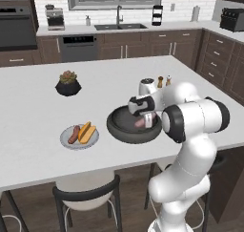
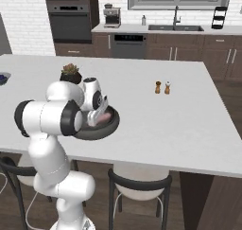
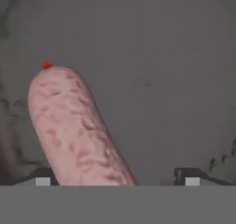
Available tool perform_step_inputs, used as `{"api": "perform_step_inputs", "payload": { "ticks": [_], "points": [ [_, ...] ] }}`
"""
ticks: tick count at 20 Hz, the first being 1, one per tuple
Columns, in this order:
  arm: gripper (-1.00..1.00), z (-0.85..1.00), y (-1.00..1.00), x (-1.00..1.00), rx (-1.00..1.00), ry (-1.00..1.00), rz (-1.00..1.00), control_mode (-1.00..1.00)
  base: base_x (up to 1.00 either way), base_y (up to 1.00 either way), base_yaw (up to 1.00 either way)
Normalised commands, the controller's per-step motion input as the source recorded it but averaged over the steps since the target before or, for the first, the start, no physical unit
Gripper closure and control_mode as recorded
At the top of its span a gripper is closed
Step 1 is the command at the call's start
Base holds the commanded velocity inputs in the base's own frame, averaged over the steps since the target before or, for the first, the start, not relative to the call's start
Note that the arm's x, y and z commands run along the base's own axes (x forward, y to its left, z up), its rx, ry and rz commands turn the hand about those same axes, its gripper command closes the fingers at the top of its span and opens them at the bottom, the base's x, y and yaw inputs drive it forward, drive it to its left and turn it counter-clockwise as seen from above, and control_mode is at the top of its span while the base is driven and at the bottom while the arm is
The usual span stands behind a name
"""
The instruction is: Place one bun and one sausage from the bowl on each plate.
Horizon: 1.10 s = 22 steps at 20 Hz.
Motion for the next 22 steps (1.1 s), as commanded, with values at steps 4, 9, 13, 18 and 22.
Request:
{"api": "perform_step_inputs", "payload": {
  "ticks": [4,9,13,18,22],
  "points": [
    [1.00,-0.21,0.00,0.35,0.00,0.00,0.07,-1.00,0.00,0.00,0.00],
    [1.00,0.55,0.00,-0.25,0.00,-0.11,0.02,-1.00,0.00,0.00,0.00],
    [1.00,1.00,0.00,-0.69,0.01,-0.08,0.00,-1.00,0.00,0.00,0.00],
    [1.00,1.00,0.00,-0.73,0.00,0.01,-0.01,-1.00,0.00,0.00,0.00],
    [1.00,1.00,0.00,-0.98,0.03,0.12,-0.11,-1.00,0.00,0.00,0.00]
  ]
}}
